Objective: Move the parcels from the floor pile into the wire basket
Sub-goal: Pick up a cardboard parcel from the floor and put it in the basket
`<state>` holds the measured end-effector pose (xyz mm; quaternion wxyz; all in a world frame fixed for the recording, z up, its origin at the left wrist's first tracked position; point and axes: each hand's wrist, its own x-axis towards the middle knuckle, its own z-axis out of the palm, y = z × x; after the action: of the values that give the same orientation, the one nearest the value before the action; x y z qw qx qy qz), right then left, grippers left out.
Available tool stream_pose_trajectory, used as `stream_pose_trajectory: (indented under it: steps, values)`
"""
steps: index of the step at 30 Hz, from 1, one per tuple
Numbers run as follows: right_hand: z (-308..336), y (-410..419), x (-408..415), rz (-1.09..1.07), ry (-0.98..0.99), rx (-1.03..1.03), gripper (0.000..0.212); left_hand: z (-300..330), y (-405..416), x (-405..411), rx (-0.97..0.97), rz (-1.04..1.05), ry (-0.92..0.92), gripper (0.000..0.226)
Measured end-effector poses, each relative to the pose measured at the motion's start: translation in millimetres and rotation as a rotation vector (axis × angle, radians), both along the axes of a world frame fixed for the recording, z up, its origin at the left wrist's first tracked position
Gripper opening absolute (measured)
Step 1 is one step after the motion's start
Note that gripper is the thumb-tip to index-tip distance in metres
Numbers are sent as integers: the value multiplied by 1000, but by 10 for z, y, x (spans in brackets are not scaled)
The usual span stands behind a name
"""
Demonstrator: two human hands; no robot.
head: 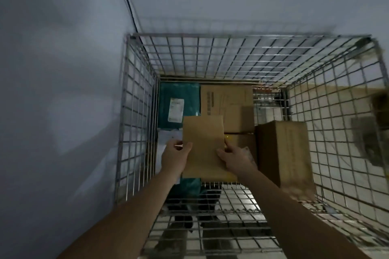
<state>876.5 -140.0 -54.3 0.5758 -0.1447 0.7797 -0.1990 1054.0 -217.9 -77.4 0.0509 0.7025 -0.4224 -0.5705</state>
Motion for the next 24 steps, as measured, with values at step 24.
stream_pose_trajectory:
  steps: [24]
  values:
    - [-281,343,108,191,24,103,63,-67,-84,470,-187,-1094,-523,42]
